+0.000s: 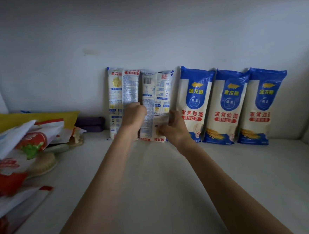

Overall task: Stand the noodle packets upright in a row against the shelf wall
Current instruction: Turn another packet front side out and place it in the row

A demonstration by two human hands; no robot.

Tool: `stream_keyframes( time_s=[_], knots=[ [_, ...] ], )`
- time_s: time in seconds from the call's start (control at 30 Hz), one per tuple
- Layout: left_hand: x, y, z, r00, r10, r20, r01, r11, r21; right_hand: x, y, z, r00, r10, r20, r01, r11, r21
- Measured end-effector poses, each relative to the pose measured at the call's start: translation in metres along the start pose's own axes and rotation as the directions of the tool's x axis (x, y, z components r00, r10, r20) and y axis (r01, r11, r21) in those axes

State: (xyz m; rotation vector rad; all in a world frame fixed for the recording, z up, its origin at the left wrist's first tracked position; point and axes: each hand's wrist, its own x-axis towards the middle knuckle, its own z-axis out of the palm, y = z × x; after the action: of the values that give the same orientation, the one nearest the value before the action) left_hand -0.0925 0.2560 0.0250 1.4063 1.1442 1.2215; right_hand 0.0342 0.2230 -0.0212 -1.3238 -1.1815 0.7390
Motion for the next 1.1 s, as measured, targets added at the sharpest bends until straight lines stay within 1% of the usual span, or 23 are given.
stream_keyframes(
  time_s=[0.13, 0.27, 0.37, 0.43, 0.47, 0.53, 0.6, 0.63, 0.67, 0.7, 0.73, 0.77, 0.9, 0.97, 1.03, 1.07, 1.1],
  knots=[
    [0.0, 0.004, -0.008, 0.997, -0.033, 0.07, 0.034, 0.999, -0.017, 0.003, -0.001, -0.001, 0.999, -0.018, -0.031, 0.015, 0.995, -0.1],
    [-0.002, 0.007, -0.013, 0.991, -0.043, 0.127, 0.041, 0.999, 0.014, 0.0, -0.005, -0.003, 0.998, -0.034, -0.054, 0.024, 0.985, -0.172],
    [0.0, 0.009, -0.021, 0.984, -0.091, 0.155, 0.103, 0.992, -0.068, -0.003, -0.014, -0.014, 0.999, -0.039, 0.033, 0.044, 0.984, -0.172],
    [0.001, 0.007, -0.025, 0.97, -0.165, 0.179, 0.189, 0.974, -0.127, -0.004, -0.016, -0.018, 0.994, -0.057, 0.09, 0.074, 0.979, -0.19],
    [0.004, 0.002, -0.027, 0.961, -0.211, 0.18, 0.235, 0.964, -0.127, -0.005, -0.016, -0.018, 0.993, -0.071, 0.099, 0.09, 0.974, -0.207],
    [0.006, -0.008, -0.033, 0.936, -0.299, 0.184, 0.32, 0.943, -0.092, -0.009, -0.011, -0.015, 0.987, -0.136, 0.085, 0.154, 0.951, -0.268],
    [0.009, -0.016, -0.038, 0.898, -0.352, 0.263, 0.387, 0.917, -0.092, -0.01, -0.004, -0.012, 0.97, -0.223, 0.096, 0.243, 0.899, -0.365],
    [0.009, -0.017, -0.039, 0.865, -0.386, 0.32, 0.43, 0.9, -0.078, -0.011, -0.004, -0.011, 0.959, -0.257, 0.115, 0.282, 0.875, -0.394],
    [0.009, -0.018, -0.038, 0.825, -0.422, 0.376, 0.462, 0.887, -0.019, -0.013, -0.006, -0.012, 0.95, -0.28, 0.137, 0.312, 0.869, -0.385],
    [0.007, -0.018, -0.036, 0.808, -0.446, 0.385, 0.468, 0.883, 0.04, -0.015, -0.008, -0.014, 0.943, -0.294, 0.158, 0.332, 0.867, -0.37],
    [0.006, -0.02, -0.034, 0.8, -0.465, 0.379, 0.481, 0.875, 0.06, -0.016, -0.009, -0.016, 0.93, -0.322, 0.178, 0.366, 0.862, -0.352],
    [0.005, -0.022, -0.032, 0.802, -0.476, 0.362, 0.495, 0.868, 0.043, -0.02, -0.012, -0.018, 0.915, -0.353, 0.196, 0.401, 0.849, -0.345],
    [0.002, -0.017, -0.028, 0.852, -0.399, 0.339, 0.432, 0.901, -0.024, -0.029, -0.013, -0.028, 0.855, -0.477, 0.205, 0.519, 0.788, -0.332],
    [0.004, -0.011, -0.029, 0.874, -0.365, 0.321, 0.422, 0.897, -0.129, -0.033, -0.02, -0.032, 0.873, -0.466, 0.145, 0.487, 0.805, -0.338],
    [0.004, -0.005, -0.031, 0.907, -0.315, 0.279, 0.381, 0.897, -0.224, -0.033, -0.03, -0.038, 0.913, -0.403, 0.06, 0.396, 0.843, -0.363],
    [0.004, -0.003, -0.032, 0.922, -0.285, 0.264, 0.353, 0.897, -0.265, -0.034, -0.036, -0.042, 0.943, -0.328, 0.052, 0.325, 0.882, -0.342],
    [0.004, 0.001, -0.033, 0.938, -0.248, 0.242, 0.317, 0.897, -0.308, -0.034, -0.041, -0.046, 0.975, -0.203, 0.086, 0.218, 0.943, -0.252]
  ],
)
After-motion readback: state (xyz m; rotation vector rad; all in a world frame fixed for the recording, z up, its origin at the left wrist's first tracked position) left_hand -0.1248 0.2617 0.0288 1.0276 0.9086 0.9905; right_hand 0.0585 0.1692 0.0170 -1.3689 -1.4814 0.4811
